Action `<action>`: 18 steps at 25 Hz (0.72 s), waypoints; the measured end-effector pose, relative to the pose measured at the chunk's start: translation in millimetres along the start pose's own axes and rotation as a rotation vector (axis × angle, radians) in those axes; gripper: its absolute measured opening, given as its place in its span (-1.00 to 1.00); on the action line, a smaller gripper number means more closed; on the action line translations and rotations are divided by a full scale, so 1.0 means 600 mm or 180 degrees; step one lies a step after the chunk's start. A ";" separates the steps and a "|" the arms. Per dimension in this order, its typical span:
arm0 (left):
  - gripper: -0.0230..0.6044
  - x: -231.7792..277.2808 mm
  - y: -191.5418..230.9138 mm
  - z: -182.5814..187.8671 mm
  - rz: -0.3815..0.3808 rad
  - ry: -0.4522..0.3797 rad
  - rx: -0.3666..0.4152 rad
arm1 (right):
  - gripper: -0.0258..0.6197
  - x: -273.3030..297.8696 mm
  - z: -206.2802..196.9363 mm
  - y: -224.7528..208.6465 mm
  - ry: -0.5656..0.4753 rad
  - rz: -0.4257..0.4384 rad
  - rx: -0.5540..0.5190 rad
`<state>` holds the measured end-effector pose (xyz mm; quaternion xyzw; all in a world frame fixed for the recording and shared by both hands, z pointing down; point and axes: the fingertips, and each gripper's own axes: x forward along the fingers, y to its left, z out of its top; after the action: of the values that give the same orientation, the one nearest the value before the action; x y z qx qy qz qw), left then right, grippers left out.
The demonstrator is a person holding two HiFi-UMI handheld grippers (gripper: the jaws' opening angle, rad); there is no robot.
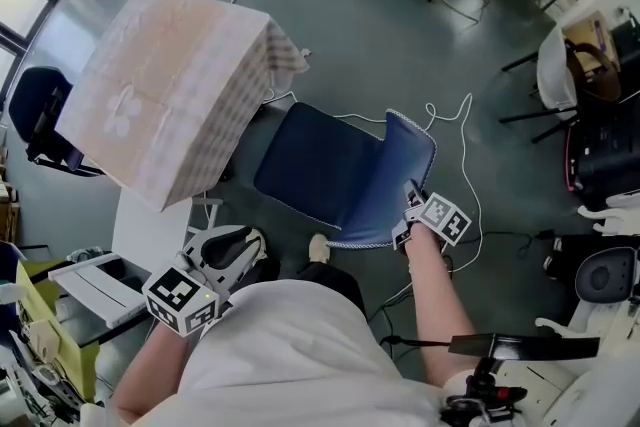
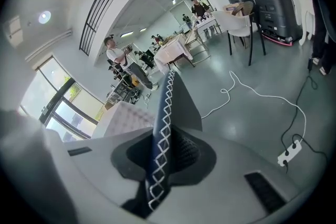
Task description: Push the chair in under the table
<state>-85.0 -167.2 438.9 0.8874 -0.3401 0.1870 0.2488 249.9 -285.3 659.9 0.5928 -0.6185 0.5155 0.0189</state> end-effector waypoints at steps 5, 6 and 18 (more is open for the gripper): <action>-0.65 -0.029 0.022 -0.009 0.0024 -0.0034 -0.0058 | -0.72 0.023 -0.028 0.050 -0.0053 -0.0058 0.0074; -0.65 -0.034 0.028 -0.012 0.0028 -0.0041 -0.0077 | -0.72 0.028 -0.034 0.061 -0.0063 -0.0067 0.0088; -0.65 -0.115 0.107 -0.028 0.0056 -0.0104 -0.0126 | -0.72 0.095 -0.107 0.189 -0.0036 0.0007 0.0206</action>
<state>-180.8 -163.6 437.8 0.8822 -0.3556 0.1679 0.2590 109.7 -310.3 656.2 0.5953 -0.6021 0.5320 -0.0044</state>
